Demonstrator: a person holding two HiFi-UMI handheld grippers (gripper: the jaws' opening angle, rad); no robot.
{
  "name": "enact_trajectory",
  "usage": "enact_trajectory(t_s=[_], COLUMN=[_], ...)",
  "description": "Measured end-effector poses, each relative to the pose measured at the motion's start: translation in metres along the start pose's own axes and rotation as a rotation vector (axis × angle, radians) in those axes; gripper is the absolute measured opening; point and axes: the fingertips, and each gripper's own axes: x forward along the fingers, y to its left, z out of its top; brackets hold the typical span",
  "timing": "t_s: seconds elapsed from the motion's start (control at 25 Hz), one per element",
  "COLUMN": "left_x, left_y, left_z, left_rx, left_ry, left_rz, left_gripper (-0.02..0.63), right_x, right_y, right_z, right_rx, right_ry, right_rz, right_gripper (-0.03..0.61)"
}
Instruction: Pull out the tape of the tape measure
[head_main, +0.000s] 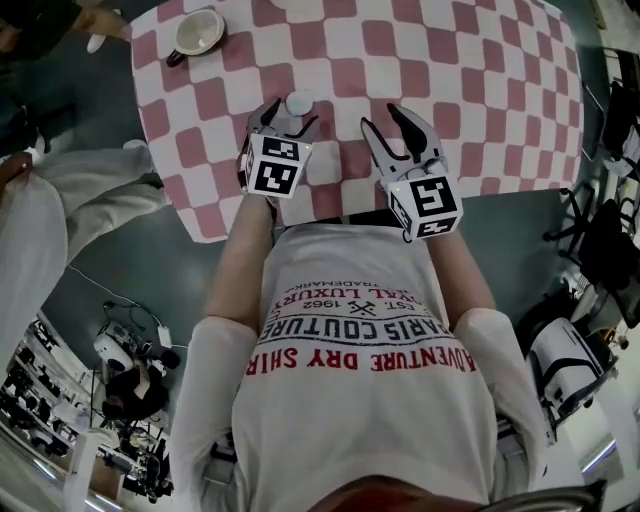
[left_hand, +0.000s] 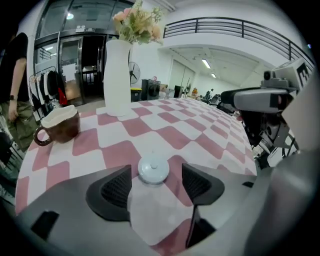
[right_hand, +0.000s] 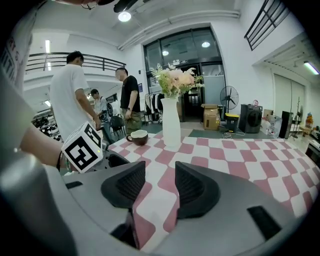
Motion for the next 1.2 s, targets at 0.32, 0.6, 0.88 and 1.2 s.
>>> enact_trajectory(t_s=[0.32,0.6,0.88,1.2], left_x=[0.017,0.020,0.020,0.004], left_y=[0.007,0.005,0.006,-0.018], left_z=[-0.001,0.001,0.000,0.016], left_rx=[-0.002,0.028,0.056,0.174], left_ry=[0.065,0.074,0.107,0.066], left_rz=[0.068,0.082,0.049,-0.053], left_gripper=[0.316,0.250,0.233,0.232], right_x=[0.003,0.008,0.012,0.005], right_y=[-0.020,-0.034,-0.034,-0.036], right_z=[-0.004,0.000,0.005,0.008], right_rx=[0.004,-0.005,-0.032,-0.082], right_ry=[0.038,0.050,0.057,0.059], right_rz=[0.040,0.083,0.120,0.154], right_gripper=[0.192,0.192,0.192,0.192])
